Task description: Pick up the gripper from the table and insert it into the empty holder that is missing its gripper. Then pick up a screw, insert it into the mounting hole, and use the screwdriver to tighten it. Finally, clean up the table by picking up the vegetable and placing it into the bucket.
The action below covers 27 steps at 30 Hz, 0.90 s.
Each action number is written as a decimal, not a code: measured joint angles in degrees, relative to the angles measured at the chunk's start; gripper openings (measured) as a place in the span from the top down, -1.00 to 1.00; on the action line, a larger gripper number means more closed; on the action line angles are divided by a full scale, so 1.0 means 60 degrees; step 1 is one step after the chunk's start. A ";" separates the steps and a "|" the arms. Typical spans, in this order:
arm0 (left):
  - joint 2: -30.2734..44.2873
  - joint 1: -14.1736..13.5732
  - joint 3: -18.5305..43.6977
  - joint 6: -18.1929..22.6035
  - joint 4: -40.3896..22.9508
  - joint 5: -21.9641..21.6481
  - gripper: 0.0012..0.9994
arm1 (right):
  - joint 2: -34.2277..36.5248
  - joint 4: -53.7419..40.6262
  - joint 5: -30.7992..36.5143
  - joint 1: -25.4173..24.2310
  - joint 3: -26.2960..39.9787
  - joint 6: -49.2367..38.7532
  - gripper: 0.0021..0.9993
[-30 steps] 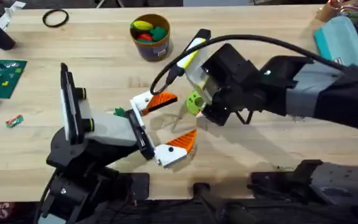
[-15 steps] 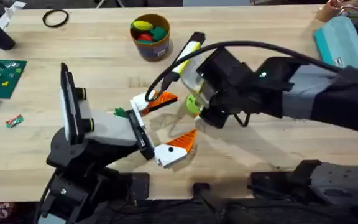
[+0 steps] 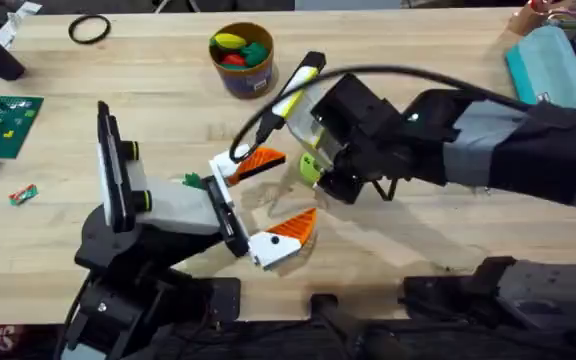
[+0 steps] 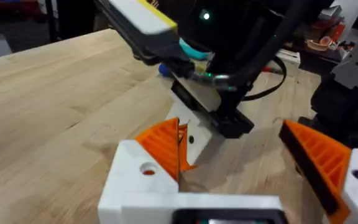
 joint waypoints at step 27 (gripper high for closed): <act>-0.0003 0.0000 0.0000 0.0000 0.0000 -0.0004 -0.97 | -0.0024 -0.3092 0.0021 -0.0598 0.2632 0.0009 1.00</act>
